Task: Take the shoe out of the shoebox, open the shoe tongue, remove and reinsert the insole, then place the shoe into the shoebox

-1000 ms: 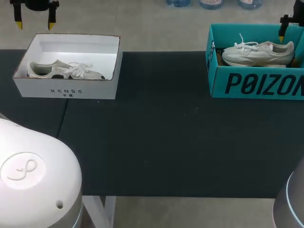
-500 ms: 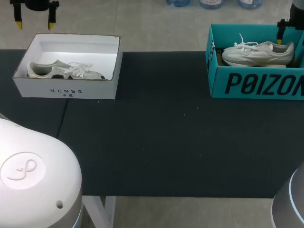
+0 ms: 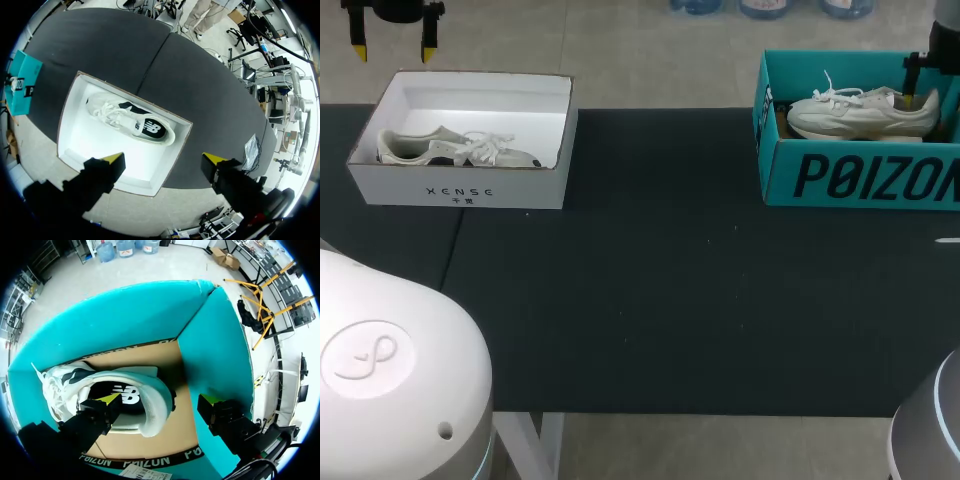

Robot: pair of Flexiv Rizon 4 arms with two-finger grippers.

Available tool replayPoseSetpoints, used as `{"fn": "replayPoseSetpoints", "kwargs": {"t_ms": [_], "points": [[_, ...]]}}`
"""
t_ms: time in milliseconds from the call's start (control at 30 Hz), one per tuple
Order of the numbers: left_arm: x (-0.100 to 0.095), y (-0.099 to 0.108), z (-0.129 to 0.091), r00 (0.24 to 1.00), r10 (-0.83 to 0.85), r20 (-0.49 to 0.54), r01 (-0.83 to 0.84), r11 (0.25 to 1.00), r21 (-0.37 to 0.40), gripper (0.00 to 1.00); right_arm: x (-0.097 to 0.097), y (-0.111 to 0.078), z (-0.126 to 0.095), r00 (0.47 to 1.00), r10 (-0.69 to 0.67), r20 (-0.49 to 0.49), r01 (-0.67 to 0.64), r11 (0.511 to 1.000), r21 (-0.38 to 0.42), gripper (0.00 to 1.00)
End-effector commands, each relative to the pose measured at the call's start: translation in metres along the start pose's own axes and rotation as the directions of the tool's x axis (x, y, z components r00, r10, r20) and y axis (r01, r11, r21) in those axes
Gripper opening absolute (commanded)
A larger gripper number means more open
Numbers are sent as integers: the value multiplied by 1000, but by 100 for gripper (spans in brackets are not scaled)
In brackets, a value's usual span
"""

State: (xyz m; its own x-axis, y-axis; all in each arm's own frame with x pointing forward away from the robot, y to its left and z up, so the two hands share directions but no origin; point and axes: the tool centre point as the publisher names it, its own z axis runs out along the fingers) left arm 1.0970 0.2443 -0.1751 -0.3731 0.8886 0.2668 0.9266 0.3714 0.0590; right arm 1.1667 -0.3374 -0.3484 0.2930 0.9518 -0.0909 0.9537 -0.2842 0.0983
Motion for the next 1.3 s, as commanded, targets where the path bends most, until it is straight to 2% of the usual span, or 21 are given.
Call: {"fn": "replayPoseSetpoints", "kwargs": {"t_ms": [33, 267, 633, 700, 733, 767, 800, 833, 900, 1067, 1300], "points": [[0, 1, -1, 1000, 1, -3, -1, 1000, 1, 100, 3, 1, 10, 1000, -5, 2, 5, 1000, 10, 100], [0, 1, -1, 1000, 1, -3, -1, 1000, 1, 100, 7, -1, 24, 1000, -3, 5, 3, 1000, 25, 100], [0, 1, -1, 1000, 1, -3, -1, 1000, 1, 100, 9, 10, 40, 1000, -1, 8, 1, 999, 39, 98], [0, 1, -1, 1000, 1, -3, -1, 1000, 1, 100, 9, 11, 40, 1000, -1, 18, 0, 999, 48, 85], [0, 1, -1, 1000, 1, -3, -1, 1000, 1, 100, 9, 11, 41, 1000, -4, 22, 2, 999, 49, 63], [0, 1, -1, 1000, 1, -3, -1, 1000, 1, 100, 9, 11, 41, 1000, -5, 24, 3, 999, 52, 50], [0, 1, -1, 1000, 1, -3, -1, 1000, 1, 100, 9, 12, 41, 999, -5, 38, 3, 998, 57, 44], [0, 1, -1, 1000, 1, -3, -1, 1000, 1, 100, 8, 12, 41, 999, -5, 43, 3, 998, 58, 34], [0, 1, -1, 1000, 1, -3, -1, 1000, 1, 100, 3, 9, 41, 996, -15, 86, 9, 998, 68, 0], [0, 1, -1, 1000, 1, -3, -1, 1000, 1, 100, -13, 7, 42, 987, 13, 162, -23, 998, 59, 0], [0, 1, -1, 1000, 1, -3, -1, 1000, 1, 100, -24, -2, 17, 989, 68, 132, -70, 998, 9, 0]]}}
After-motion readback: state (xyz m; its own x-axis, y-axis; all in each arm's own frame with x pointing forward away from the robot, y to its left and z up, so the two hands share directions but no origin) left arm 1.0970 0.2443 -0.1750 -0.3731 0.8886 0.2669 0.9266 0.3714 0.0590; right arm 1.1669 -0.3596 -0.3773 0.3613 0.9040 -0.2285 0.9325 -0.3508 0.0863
